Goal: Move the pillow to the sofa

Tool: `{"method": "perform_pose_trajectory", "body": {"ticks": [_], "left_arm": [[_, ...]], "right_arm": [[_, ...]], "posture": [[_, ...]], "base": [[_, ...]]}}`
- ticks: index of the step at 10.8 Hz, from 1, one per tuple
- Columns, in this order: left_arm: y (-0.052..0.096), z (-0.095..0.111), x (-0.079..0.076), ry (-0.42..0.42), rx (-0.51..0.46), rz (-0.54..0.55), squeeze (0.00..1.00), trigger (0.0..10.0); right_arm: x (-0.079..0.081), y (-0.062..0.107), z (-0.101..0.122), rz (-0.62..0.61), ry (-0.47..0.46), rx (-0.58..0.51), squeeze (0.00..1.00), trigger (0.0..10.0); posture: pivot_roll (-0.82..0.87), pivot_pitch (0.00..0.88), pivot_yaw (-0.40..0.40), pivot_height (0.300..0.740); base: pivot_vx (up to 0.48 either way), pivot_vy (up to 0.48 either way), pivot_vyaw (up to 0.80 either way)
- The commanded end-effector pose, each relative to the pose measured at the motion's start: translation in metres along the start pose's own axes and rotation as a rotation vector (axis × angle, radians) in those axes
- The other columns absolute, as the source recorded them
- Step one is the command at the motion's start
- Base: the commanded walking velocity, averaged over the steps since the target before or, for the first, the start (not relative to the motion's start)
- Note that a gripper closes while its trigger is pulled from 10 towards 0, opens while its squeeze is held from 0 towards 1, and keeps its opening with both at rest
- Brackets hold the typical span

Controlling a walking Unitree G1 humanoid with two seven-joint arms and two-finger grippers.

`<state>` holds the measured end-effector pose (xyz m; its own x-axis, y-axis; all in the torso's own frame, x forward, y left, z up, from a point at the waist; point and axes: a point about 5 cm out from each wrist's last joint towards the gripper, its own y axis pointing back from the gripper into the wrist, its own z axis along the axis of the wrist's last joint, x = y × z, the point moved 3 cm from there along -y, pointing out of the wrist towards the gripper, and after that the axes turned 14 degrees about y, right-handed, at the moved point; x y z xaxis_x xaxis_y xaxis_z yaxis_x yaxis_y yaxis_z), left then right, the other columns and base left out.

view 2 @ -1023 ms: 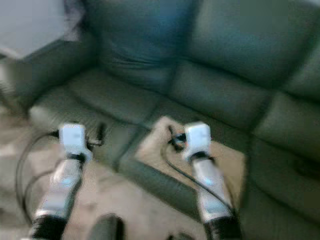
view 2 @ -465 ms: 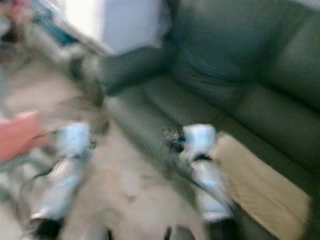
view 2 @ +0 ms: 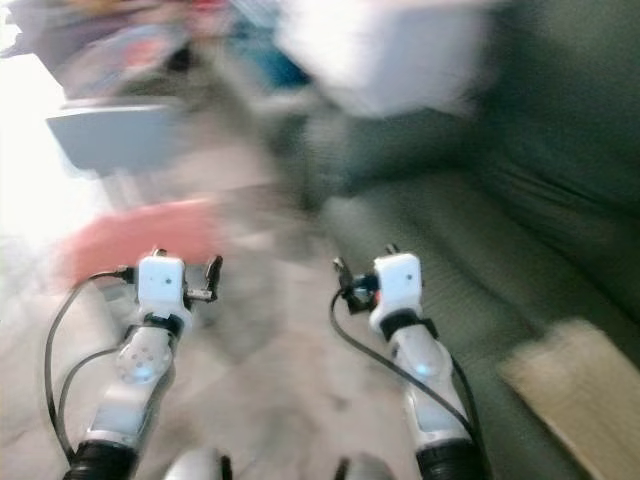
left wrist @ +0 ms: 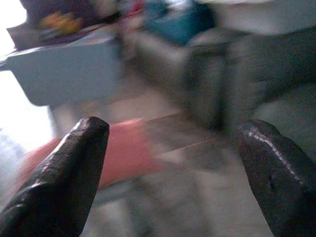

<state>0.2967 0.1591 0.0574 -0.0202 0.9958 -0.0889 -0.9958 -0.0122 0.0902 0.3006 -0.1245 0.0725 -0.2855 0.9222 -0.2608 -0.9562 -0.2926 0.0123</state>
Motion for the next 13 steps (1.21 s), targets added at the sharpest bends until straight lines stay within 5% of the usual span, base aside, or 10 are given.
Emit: {"method": "perform_pose_trajectory", "body": {"ticks": [1, 4, 8, 13], "left_arm": [[0.001, 0.000, -0.001, 0.001, 0.008, 0.006, 0.00, 10.0], [0.018, 0.001, 0.011, -0.025, -0.012, 0.042, 0.00, 10.0], [0.040, 0.007, 0.034, -0.121, -0.013, 0.083, 0.00, 10.0], [0.040, -0.003, 0.018, -0.122, 0.036, -0.003, 0.00, 10.0]], "right_arm": [[-0.004, 0.004, 0.002, 0.000, 0.007, -0.013, 0.00, 10.0], [-0.012, 0.018, -0.006, -0.052, 0.010, 0.015, 0.00, 10.0], [-0.039, 0.040, -0.023, -0.204, 0.070, 0.102, 0.00, 10.0], [-0.047, 0.042, -0.029, -0.212, 0.094, 0.153, 0.00, 10.0]], "posture": [[-0.02, 0.094, -0.051, 0.740], [-0.01, 0.115, -0.048, 0.740], [0.04, 0.149, -0.035, 0.740], [0.00, 0.109, -0.028, 0.740]], "base": [[0.000, 0.480, 0.79], [0.000, 0.446, 0.41], [0.000, 0.000, 0.00], [0.000, 0.000, 0.58]]}}
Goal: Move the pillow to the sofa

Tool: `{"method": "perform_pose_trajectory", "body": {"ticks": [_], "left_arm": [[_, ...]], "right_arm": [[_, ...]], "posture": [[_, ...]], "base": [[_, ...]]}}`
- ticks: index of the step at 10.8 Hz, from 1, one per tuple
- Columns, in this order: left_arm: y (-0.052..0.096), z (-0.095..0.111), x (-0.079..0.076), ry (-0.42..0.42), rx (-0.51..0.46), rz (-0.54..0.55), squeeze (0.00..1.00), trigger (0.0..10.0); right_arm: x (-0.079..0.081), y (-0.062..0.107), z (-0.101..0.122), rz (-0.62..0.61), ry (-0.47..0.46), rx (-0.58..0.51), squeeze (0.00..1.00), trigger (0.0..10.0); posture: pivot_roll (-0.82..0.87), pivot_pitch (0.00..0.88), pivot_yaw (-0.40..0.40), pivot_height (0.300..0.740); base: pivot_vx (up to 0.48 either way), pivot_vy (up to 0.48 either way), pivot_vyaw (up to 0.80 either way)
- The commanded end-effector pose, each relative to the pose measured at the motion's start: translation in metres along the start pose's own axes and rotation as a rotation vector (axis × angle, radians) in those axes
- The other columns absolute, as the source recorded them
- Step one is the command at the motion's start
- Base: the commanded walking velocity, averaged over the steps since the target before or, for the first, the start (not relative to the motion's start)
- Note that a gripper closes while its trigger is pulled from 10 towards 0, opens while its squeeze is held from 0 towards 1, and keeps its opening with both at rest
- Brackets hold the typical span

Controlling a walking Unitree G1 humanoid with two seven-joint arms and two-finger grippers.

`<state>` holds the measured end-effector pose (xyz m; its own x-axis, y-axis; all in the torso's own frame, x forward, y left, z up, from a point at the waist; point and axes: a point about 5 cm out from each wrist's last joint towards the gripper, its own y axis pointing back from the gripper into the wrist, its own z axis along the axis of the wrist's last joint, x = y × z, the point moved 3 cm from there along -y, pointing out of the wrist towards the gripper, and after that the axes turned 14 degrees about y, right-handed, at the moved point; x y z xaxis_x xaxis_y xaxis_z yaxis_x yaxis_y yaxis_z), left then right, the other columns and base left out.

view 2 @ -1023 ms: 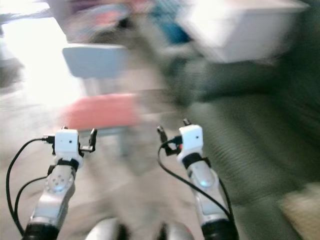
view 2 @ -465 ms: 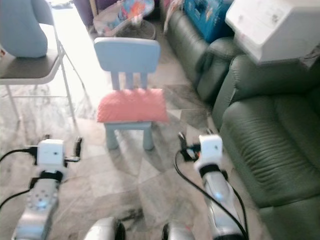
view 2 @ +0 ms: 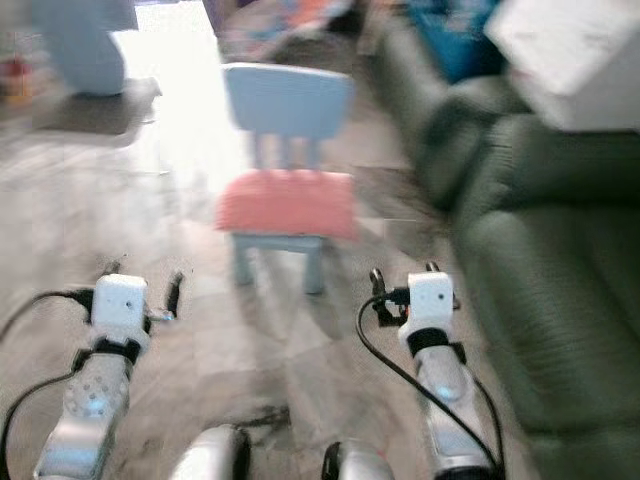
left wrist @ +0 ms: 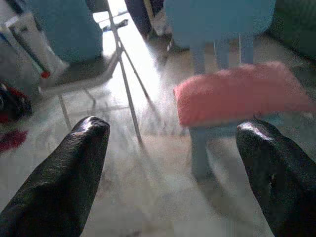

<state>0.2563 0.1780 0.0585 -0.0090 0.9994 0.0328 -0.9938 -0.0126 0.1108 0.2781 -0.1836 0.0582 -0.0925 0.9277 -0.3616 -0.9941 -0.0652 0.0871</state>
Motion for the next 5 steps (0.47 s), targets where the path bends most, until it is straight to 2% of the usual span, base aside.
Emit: {"method": "perform_pose_trajectory", "body": {"ticks": [1, 2, 3, 5], "left_arm": [[-0.001, -0.003, -0.010, 0.016, 0.016, -0.033, 0.00, 10.0], [-0.006, -0.001, -0.011, 0.036, 0.009, -0.019, 0.00, 10.0], [-0.009, 0.003, -0.009, 0.046, -0.007, 0.000, 0.00, 10.0], [-0.016, 0.013, -0.006, 0.056, -0.034, 0.004, 0.00, 10.0]], "right_arm": [[-0.014, 0.005, 0.000, 0.001, 0.035, 0.011, 0.00, 10.0], [-0.019, 0.008, -0.001, -0.017, 0.042, 0.019, 0.00, 10.0], [-0.020, 0.009, -0.002, -0.073, -0.003, 0.043, 0.00, 10.0], [-0.002, 0.007, 0.006, -0.110, -0.052, 0.020, 0.00, 10.0]], "posture": [[0.00, 0.111, -0.049, 0.740], [0.00, 0.110, -0.074, 0.740], [0.00, 0.115, -0.077, 0.740], [-0.01, 0.126, -0.062, 0.740]], "base": [[0.000, 0.000, 0.80], [0.000, 0.000, 0.80], [0.000, 0.000, 0.80], [0.000, 0.000, 0.80]]}}
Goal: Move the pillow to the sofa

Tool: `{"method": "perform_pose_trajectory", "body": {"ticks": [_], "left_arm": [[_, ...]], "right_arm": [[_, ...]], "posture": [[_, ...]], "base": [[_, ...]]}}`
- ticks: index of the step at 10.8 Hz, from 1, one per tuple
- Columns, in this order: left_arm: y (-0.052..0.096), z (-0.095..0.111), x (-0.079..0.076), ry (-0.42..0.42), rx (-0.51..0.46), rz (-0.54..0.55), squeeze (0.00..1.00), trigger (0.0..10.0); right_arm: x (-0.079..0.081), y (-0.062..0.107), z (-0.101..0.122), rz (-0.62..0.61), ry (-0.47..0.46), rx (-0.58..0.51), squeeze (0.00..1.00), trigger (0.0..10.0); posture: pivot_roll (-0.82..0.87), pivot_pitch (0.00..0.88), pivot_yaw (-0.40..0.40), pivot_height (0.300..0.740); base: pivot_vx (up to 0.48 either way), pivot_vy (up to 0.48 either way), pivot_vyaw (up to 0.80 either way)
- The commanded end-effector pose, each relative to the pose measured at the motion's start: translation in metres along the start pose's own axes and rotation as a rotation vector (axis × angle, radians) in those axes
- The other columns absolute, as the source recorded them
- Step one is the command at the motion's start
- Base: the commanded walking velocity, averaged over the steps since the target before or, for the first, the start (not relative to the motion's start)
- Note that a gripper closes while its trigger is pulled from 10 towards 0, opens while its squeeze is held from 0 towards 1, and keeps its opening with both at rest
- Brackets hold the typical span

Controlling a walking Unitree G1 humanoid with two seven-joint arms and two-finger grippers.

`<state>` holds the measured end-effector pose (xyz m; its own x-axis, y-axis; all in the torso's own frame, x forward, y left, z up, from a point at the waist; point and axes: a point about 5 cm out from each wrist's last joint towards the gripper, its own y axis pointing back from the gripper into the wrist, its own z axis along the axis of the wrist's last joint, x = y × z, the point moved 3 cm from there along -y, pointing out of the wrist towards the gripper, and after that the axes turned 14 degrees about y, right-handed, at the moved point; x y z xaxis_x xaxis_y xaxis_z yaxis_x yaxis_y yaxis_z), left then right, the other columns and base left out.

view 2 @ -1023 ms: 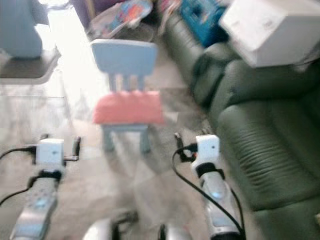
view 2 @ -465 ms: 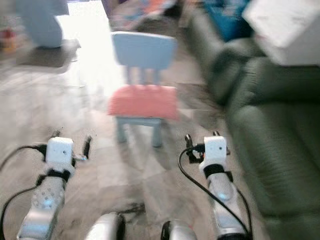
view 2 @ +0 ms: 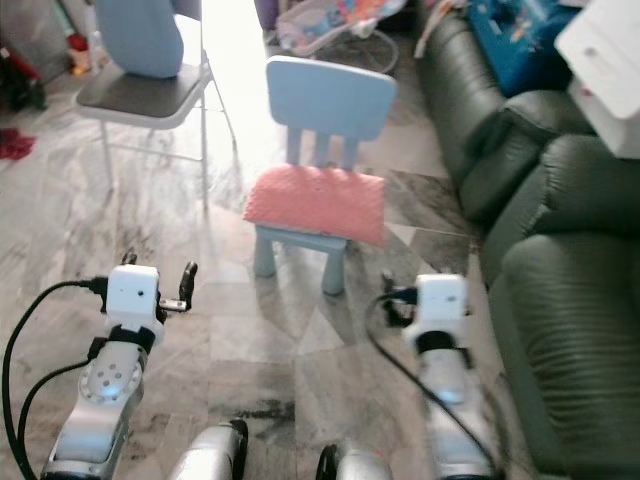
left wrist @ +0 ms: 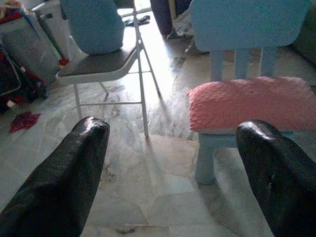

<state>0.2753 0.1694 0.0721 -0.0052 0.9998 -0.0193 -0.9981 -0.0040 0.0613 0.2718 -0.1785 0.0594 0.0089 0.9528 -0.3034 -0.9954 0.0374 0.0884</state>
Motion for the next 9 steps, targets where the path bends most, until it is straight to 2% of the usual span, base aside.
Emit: {"method": "perform_pose_trajectory", "body": {"ticks": [1, 2, 4, 6, 9], "left_arm": [[0.000, -0.003, 0.001, -0.005, 0.017, -0.008, 0.00, 10.0], [0.000, -0.002, 0.000, -0.008, 0.017, -0.028, 0.00, 10.0], [0.002, -0.007, -0.003, 0.004, 0.025, -0.038, 0.00, 10.0], [0.004, -0.008, -0.008, 0.021, 0.028, -0.046, 0.00, 10.0], [0.001, -0.006, -0.006, 0.015, 0.019, -0.045, 0.00, 10.0]], "right_arm": [[0.003, 0.003, 0.004, -0.001, -0.002, -0.013, 0.00, 10.0], [0.010, 0.007, 0.005, 0.031, -0.020, -0.023, 0.00, 10.0], [0.001, 0.012, -0.005, 0.003, -0.013, 0.015, 0.00, 10.0], [-0.001, 0.010, -0.004, 0.004, -0.004, 0.016, 0.00, 10.0], [0.002, 0.007, -0.003, 0.034, -0.007, 0.011, 0.00, 10.0]], "posture": [[-0.02, 0.132, -0.049, 0.740], [-0.02, 0.134, -0.043, 0.740], [-0.03, 0.131, -0.050, 0.740], [-0.02, 0.132, -0.052, 0.740], [-0.02, 0.138, -0.055, 0.740]], "base": [[0.000, 0.000, 0.80], [0.000, 0.000, 0.00], [0.000, 0.000, 0.00], [0.296, 0.000, 0.00], [0.354, 0.000, 0.00]]}}
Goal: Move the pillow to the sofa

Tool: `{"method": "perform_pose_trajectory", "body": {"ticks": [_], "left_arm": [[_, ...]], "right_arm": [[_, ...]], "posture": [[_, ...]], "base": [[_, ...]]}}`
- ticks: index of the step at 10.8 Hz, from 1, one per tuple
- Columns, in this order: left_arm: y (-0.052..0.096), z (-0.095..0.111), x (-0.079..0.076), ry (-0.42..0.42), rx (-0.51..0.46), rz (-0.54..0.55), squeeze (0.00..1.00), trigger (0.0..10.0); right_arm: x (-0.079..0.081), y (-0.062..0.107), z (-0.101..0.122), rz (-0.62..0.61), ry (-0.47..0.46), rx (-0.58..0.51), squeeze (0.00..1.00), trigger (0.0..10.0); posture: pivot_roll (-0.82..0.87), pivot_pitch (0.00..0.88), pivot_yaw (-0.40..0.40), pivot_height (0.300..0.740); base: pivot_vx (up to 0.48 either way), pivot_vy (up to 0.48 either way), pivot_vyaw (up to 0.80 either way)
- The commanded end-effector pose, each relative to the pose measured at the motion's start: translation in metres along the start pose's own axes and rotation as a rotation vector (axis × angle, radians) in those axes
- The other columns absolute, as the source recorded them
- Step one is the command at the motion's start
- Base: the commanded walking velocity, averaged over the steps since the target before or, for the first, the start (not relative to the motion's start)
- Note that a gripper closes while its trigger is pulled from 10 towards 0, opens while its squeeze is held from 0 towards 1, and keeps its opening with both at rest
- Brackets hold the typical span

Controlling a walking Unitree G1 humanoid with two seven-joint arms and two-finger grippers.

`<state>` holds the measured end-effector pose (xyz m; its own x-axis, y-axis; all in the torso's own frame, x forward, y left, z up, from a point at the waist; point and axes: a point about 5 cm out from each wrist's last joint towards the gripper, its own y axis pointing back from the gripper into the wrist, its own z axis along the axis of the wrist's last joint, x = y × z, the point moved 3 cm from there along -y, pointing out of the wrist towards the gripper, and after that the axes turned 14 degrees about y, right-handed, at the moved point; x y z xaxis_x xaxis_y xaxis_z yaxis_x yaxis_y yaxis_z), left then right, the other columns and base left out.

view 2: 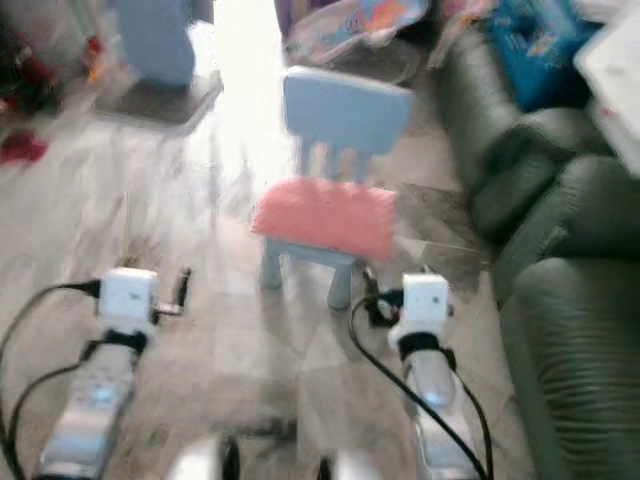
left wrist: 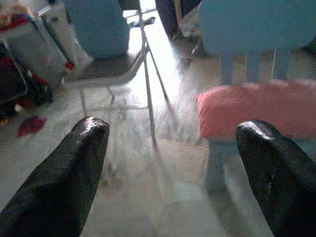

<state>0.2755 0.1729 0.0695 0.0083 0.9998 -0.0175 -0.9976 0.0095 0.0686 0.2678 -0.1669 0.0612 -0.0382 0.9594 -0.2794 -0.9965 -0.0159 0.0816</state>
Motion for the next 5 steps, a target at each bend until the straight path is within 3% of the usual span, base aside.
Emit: {"method": "perform_pose_trajectory", "body": {"ticks": [1, 5], "left_arm": [[0.0013, -0.0036, -0.0104, 0.019, 0.011, -0.033, 0.00, 10.0], [0.0008, -0.0044, -0.0134, 0.025, 0.014, -0.042, 0.00, 10.0]], "right_arm": [[-0.0074, 0.0039, -0.0084, -0.012, 0.011, 0.036, 0.00, 10.0], [-0.0045, 0.0032, -0.0079, 0.003, 0.004, 0.037, 0.00, 10.0]], "posture": [[-0.02, 0.139, -0.055, 0.740], [-0.03, 0.144, -0.058, 0.740]], "base": [[0.390, 0.000, 0.00], [0.396, 0.000, 0.00]]}}
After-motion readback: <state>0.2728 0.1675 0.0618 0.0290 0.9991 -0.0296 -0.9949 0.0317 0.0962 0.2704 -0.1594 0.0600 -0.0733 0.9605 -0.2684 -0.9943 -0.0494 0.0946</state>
